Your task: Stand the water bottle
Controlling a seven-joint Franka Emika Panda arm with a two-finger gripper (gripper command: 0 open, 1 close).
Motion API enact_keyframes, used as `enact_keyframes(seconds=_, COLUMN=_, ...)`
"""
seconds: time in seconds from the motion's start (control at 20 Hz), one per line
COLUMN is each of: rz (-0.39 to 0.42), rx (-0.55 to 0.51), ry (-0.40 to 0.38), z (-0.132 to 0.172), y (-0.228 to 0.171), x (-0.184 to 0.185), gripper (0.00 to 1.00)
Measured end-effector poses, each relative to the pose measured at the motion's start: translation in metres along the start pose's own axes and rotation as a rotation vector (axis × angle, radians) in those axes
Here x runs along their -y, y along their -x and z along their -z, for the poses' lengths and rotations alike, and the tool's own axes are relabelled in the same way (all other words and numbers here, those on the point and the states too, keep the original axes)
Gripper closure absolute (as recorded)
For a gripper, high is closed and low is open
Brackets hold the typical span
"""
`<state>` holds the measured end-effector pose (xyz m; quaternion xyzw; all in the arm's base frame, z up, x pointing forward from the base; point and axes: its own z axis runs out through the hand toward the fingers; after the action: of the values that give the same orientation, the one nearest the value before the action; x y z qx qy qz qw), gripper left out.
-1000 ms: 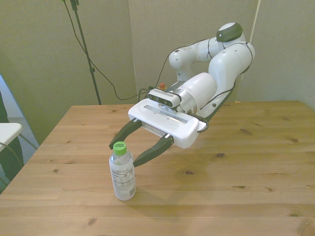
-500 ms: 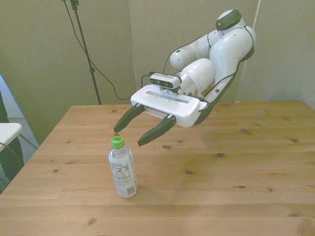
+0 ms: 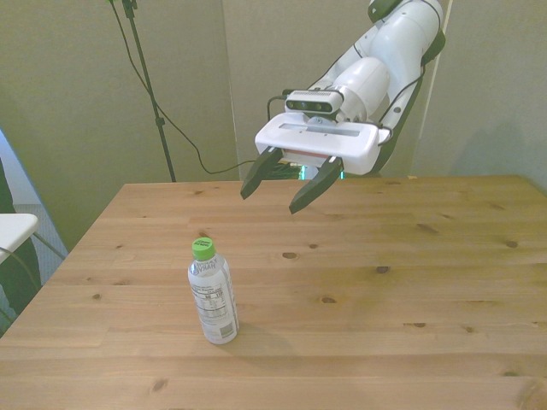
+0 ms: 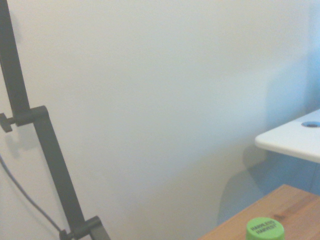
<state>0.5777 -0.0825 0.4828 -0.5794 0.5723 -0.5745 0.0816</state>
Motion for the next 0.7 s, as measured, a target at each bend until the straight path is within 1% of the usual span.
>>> enact_keyframes(seconds=0.4, rz=0.045, rx=0.244, ry=0.135, z=0.043, y=-0.015, x=0.018, gripper=0.00)
enact_keyframes(seconds=0.7, rz=0.061, rx=0.427, ry=0.228, z=0.061, y=-0.027, x=0.019, gripper=0.00)
